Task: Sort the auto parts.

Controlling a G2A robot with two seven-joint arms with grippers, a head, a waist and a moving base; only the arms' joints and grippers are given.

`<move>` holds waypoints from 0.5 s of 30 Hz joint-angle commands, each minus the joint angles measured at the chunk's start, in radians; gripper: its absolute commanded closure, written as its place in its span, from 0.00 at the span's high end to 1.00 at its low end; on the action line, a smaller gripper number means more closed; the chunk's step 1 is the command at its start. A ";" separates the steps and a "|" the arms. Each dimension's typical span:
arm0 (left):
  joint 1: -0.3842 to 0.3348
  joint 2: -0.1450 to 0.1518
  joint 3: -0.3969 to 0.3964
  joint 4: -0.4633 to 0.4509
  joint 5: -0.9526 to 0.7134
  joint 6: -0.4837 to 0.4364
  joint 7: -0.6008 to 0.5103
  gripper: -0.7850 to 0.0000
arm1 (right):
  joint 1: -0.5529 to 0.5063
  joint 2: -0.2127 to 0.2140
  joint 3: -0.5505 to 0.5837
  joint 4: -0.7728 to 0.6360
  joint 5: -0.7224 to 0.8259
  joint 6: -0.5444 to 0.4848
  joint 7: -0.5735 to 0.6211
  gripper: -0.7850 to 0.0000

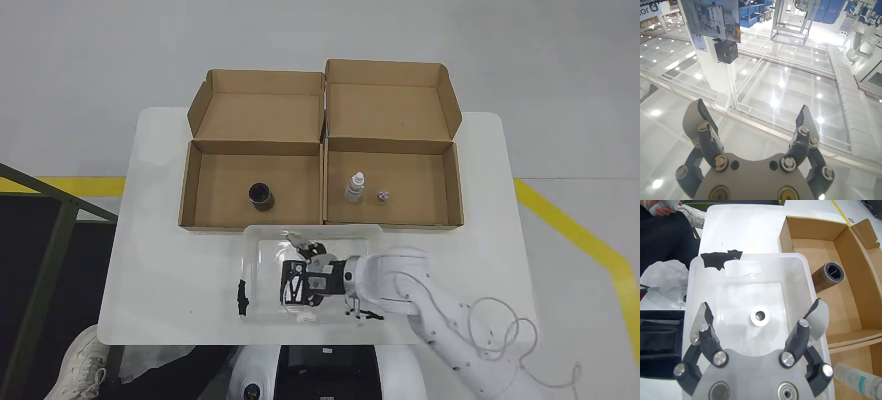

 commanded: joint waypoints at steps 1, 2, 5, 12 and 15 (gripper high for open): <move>0.000 0.000 0.000 0.000 0.000 0.000 0.000 1.00 | 0.014 -0.002 -0.008 0.022 -0.005 0.004 -0.005 1.00; 0.000 0.000 0.000 0.000 0.000 0.000 0.000 1.00 | 0.021 -0.004 -0.012 0.033 -0.008 0.008 -0.009 0.96; 0.000 0.000 0.000 0.000 0.000 0.000 0.000 1.00 | 0.037 -0.007 -0.022 0.061 -0.008 0.014 -0.018 0.94; 0.000 0.000 0.000 0.000 0.000 0.000 0.000 1.00 | 0.053 -0.011 -0.040 0.111 -0.014 0.020 -0.030 0.91; 0.000 0.000 0.000 0.000 0.000 0.000 0.000 1.00 | 0.057 -0.012 -0.045 0.134 -0.020 0.031 -0.035 0.88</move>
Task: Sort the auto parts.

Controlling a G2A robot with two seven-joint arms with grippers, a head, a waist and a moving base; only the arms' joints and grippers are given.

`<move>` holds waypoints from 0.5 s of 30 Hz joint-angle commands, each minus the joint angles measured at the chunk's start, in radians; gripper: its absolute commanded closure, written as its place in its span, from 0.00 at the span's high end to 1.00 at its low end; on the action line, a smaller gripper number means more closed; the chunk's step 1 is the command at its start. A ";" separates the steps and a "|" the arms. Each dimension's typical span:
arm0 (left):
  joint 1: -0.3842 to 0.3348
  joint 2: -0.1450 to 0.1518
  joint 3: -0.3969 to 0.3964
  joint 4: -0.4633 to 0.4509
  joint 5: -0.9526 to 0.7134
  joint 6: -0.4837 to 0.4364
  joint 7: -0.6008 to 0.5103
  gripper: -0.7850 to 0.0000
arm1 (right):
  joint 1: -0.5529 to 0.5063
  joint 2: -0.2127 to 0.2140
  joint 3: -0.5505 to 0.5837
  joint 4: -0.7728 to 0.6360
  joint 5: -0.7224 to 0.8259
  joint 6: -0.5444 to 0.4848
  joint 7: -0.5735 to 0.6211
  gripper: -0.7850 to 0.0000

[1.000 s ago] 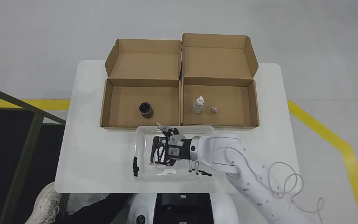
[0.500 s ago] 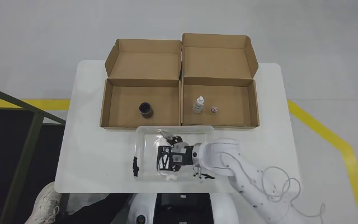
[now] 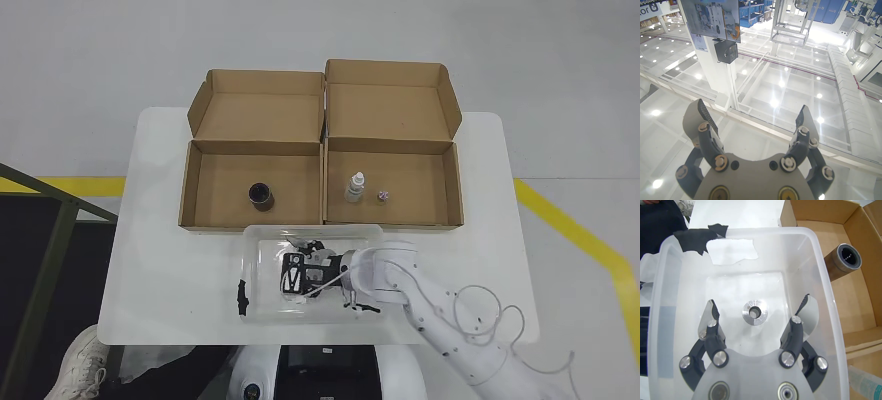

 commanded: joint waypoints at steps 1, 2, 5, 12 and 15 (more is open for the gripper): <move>0.000 0.000 0.000 0.000 0.000 0.000 0.000 1.00 | 0.003 -0.001 -0.003 0.015 -0.002 0.004 -0.005 0.86; 0.000 0.000 0.000 0.000 0.000 0.000 0.000 1.00 | 0.005 -0.001 -0.005 0.022 -0.003 0.004 -0.008 0.84; 0.000 0.000 0.000 0.000 0.000 0.000 0.000 1.00 | 0.008 -0.002 -0.009 0.038 -0.006 0.006 -0.016 0.68; 0.000 0.000 0.000 0.000 0.000 0.000 0.000 1.00 | 0.009 -0.003 -0.018 0.059 -0.011 0.006 -0.030 0.49; 0.000 0.000 0.000 0.000 0.000 0.000 0.000 1.00 | 0.010 -0.003 -0.022 0.068 -0.015 0.008 -0.036 0.47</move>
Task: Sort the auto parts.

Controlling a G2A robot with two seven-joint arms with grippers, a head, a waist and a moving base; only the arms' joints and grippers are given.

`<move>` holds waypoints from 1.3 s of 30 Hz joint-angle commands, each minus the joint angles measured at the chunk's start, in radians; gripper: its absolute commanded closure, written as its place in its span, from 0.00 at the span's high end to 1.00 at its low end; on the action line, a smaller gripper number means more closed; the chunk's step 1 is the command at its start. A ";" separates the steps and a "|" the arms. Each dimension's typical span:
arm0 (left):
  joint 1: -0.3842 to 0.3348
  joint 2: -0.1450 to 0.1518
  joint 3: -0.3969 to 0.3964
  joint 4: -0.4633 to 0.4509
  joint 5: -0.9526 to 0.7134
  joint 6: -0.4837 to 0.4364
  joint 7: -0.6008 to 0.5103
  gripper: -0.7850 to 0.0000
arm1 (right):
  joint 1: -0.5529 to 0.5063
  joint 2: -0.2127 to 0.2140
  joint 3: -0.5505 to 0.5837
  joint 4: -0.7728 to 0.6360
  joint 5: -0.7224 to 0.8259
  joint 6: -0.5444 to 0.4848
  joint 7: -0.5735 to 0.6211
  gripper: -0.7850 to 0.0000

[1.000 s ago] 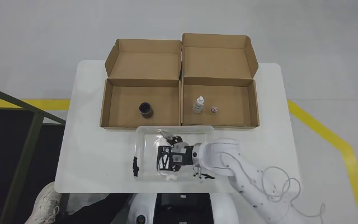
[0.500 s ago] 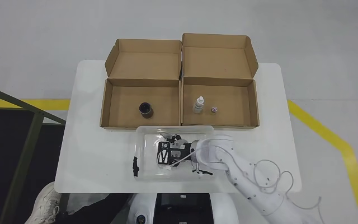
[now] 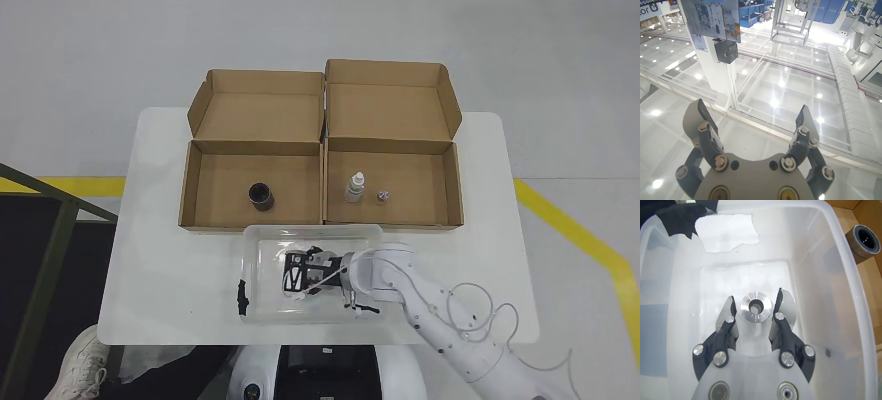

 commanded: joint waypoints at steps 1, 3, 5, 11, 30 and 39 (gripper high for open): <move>0.000 0.000 0.000 0.000 0.000 0.000 0.000 1.00 | 0.001 0.000 -0.002 0.007 -0.001 0.001 -0.003 0.47; 0.000 0.000 0.000 0.000 0.000 0.000 0.000 1.00 | 0.002 -0.001 -0.003 0.014 0.003 0.001 -0.007 0.47; 0.000 0.000 0.000 0.000 0.000 0.000 0.000 1.00 | 0.005 -0.001 -0.004 0.020 0.005 0.001 -0.010 0.44; 0.000 0.000 0.000 0.000 0.000 0.000 0.000 1.00 | 0.002 0.001 0.005 0.007 0.026 -0.010 -0.030 0.00; 0.000 0.000 0.000 0.000 0.000 0.000 0.000 1.00 | -0.090 0.046 0.131 -0.246 0.125 -0.101 -0.043 0.00; 0.000 0.000 0.000 0.000 0.000 0.000 0.000 1.00 | -0.103 0.060 0.178 -0.360 0.205 -0.125 -0.060 0.00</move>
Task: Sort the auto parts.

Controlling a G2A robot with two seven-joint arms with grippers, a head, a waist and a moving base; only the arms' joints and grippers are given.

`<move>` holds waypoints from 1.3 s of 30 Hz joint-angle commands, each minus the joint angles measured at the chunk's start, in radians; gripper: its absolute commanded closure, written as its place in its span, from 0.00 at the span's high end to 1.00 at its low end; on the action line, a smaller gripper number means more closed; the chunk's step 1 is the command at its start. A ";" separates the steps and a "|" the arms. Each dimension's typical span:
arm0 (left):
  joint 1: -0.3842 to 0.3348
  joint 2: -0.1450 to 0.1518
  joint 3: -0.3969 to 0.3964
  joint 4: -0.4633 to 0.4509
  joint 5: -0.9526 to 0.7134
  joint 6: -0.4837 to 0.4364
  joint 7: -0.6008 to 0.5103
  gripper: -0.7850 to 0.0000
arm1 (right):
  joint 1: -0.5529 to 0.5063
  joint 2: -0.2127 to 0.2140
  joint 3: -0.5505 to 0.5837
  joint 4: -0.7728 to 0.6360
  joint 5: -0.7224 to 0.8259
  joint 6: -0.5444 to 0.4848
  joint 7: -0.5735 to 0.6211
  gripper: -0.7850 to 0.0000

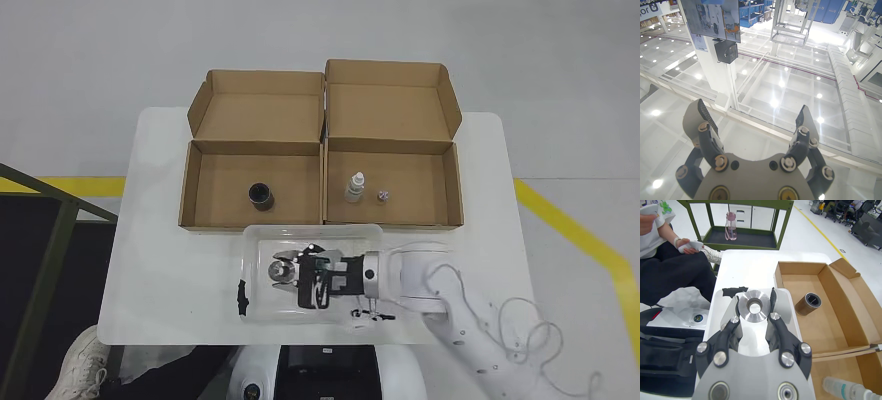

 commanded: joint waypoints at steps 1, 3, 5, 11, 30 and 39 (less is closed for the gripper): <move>0.000 0.000 0.000 0.000 0.000 0.000 0.000 1.00 | -0.001 0.002 0.012 -0.022 0.023 -0.001 -0.010 0.00; 0.000 0.000 0.000 0.000 0.000 0.000 0.000 1.00 | -0.001 0.006 0.032 -0.035 0.065 -0.014 -0.027 0.00; 0.000 0.000 0.000 0.000 0.000 0.000 0.000 1.00 | -0.001 0.011 0.058 -0.050 0.089 -0.019 -0.030 0.00; 0.000 0.000 0.000 0.000 0.000 0.000 0.000 1.00 | -0.015 0.024 0.140 -0.097 0.141 0.007 -0.045 0.00; 0.000 0.000 0.000 0.000 0.000 0.000 0.000 1.00 | -0.017 0.059 0.398 -0.184 0.434 -0.034 -0.185 0.00; 0.000 0.000 0.000 0.000 0.000 0.000 0.000 1.00 | -0.053 0.065 0.452 -0.202 0.451 -0.064 -0.272 0.00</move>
